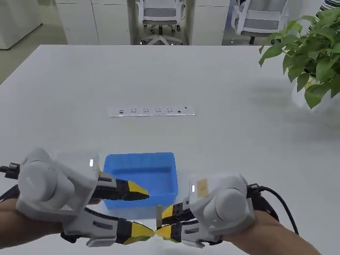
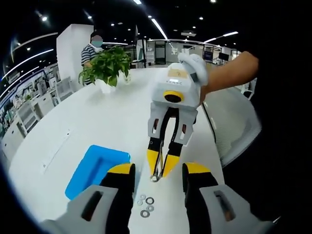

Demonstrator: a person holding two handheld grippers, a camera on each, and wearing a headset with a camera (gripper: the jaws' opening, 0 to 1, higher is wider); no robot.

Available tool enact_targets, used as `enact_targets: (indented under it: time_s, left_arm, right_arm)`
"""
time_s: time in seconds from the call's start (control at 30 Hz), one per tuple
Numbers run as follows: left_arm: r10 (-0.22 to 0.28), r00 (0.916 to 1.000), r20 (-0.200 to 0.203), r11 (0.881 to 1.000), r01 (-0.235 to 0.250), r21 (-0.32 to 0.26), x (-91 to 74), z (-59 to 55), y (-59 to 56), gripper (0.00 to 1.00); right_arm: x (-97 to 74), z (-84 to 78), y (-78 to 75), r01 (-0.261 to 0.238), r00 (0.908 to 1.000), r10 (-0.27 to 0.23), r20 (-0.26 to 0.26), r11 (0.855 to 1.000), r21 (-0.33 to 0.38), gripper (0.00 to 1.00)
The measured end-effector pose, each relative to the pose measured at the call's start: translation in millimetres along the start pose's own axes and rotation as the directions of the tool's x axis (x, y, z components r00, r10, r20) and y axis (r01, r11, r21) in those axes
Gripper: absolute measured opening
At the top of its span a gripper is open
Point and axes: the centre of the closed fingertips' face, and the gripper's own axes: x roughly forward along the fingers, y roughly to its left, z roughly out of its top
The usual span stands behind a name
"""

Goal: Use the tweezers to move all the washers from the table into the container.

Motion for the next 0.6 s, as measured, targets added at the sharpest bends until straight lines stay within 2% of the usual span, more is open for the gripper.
enact_targets:
  time_s: [0.23, 0.47, 0.6]
  left_arm:
    - [0.068, 0.9972, 0.033, 0.995, -0.065, -0.071, -14.2, -8.6, 3.7, 0.57]
    - [0.155, 0.9859, 0.064, 0.982, -0.146, -0.123, -27.9, -12.9, 5.5, 0.71]
    - [0.187, 0.9797, 0.074, 0.974, -0.175, -0.141, -33.5, -14.5, 5.7, 0.76]
  right_arm:
    - [-7.6, 12.4, -0.2, -0.006, 1.0000, 0.006, 0.005, 1.000, -0.020, 0.09]
    - [-14.9, 26.1, -3.0, -0.016, 0.9998, 0.017, 0.008, 0.998, -0.052, 0.09]
    - [-19.8, 33.8, -7.5, -0.025, 0.9997, 0.025, 0.001, 0.997, -0.078, 0.09]
